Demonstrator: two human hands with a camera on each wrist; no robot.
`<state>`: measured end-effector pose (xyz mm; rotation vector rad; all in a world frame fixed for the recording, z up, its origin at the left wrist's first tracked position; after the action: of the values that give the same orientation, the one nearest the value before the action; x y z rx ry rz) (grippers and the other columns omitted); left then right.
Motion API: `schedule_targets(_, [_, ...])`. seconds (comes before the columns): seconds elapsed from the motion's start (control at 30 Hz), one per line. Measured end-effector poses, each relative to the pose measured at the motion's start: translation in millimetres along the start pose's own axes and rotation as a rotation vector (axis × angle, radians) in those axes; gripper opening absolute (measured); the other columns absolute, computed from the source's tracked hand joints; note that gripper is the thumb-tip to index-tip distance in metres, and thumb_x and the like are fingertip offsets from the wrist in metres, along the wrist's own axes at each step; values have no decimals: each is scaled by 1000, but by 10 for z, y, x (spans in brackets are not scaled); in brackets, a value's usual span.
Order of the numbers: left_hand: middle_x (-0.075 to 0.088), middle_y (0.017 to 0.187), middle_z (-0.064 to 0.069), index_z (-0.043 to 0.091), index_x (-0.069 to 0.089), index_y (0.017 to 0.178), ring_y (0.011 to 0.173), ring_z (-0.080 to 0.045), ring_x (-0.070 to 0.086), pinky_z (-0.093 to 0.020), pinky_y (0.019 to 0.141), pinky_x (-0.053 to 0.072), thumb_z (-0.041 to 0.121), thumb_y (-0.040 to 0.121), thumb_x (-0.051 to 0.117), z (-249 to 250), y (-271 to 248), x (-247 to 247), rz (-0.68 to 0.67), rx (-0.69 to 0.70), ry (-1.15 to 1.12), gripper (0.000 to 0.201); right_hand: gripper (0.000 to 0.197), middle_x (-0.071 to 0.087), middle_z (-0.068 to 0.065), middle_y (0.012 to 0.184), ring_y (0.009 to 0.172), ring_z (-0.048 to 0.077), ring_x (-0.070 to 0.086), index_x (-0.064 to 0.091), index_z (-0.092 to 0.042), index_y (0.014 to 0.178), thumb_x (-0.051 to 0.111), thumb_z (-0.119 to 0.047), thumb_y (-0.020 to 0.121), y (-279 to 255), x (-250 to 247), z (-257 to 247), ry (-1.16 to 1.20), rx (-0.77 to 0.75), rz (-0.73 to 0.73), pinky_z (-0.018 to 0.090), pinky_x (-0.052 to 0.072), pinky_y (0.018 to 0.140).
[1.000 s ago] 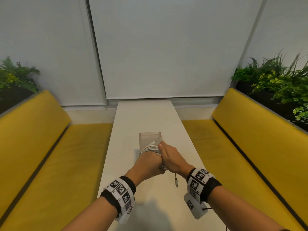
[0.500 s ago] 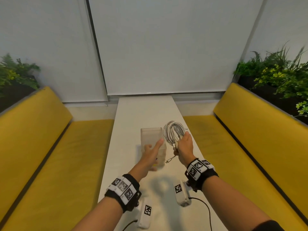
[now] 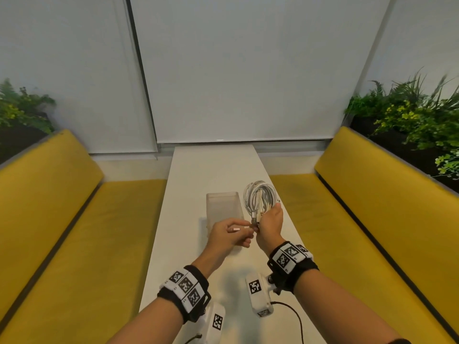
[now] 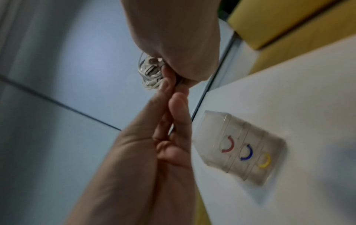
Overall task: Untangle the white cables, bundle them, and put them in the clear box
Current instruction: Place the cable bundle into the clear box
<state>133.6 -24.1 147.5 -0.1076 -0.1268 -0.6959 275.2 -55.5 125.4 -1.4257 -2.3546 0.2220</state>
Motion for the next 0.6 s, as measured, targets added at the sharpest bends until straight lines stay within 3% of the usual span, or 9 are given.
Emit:
schedule_targets(0.03, [75,94,-26,-2,72,103,69,-24,69,-32,68,59,4,87,74,-5,12,-27,47,18,-51,18,66,57,13,105,81,29,58,50,-15,125,23,-63,91,58,17,41,37,33,7,30,49,55])
schedule_targets(0.07, [75,94,-26,-3,72,102,68,-22,69,-31,68,59,4,88,73,-7,22,-40,78,24,-101,17,68,58,13,105,82,27,57,50,-13,127,23,-63,90,128,33,89,79,57,17,30,50,56])
schedule_targets(0.17, [75,97,-20,-5,72,104,74,-19,71,-31,77,59,5,92,67,21,30,-12,79,13,-230,16,74,63,20,121,100,33,59,50,-13,131,22,-64,86,230,61,146,76,68,54,49,53,92])
schedule_targets(0.2, [75,96,-17,-5,72,105,77,-18,70,-30,80,58,7,94,64,34,33,9,65,6,-260,17,74,63,20,120,104,36,60,50,-12,131,21,-63,86,252,67,151,73,66,64,53,51,96])
schedule_targets(0.3, [68,86,-4,-1,70,107,74,-11,62,-30,80,53,21,100,58,61,53,123,23,-19,-271,26,76,63,20,126,113,41,62,50,-9,132,19,-64,88,102,51,-34,28,53,111,55,51,98])
schedule_targets(0.37, [64,82,6,7,68,108,73,-8,53,-29,75,48,44,96,61,75,74,222,6,-30,-173,39,69,63,19,124,112,40,63,51,-7,130,20,-58,96,49,38,-71,7,58,111,54,54,93])
schedule_targets(0.43, [66,92,7,13,64,116,80,-8,56,-27,74,47,75,76,62,65,103,267,41,-37,11,73,64,66,18,112,104,38,66,56,-5,119,20,-54,100,-48,64,-97,-20,50,71,52,58,88])
schedule_targets(0.5, [63,115,1,17,61,118,100,-12,62,-28,84,53,93,56,58,41,138,242,139,-84,157,98,60,66,14,93,95,35,68,56,-6,96,20,-55,100,-134,88,-108,-70,26,24,51,57,89])
schedule_targets(0.6, [46,123,-2,17,54,110,113,-19,55,-42,99,51,93,57,58,39,193,176,261,-114,226,92,54,61,9,86,89,28,64,50,-11,87,22,-55,100,-237,166,-63,-78,23,-49,51,54,91])
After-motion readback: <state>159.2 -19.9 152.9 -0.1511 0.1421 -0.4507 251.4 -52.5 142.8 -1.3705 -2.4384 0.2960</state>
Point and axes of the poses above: each hand's wrist, its own y-axis towards the middle knuckle, its own x-axis out of the palm, z = x × y, the point moved 7 cm from there along y, towards the middle knuckle
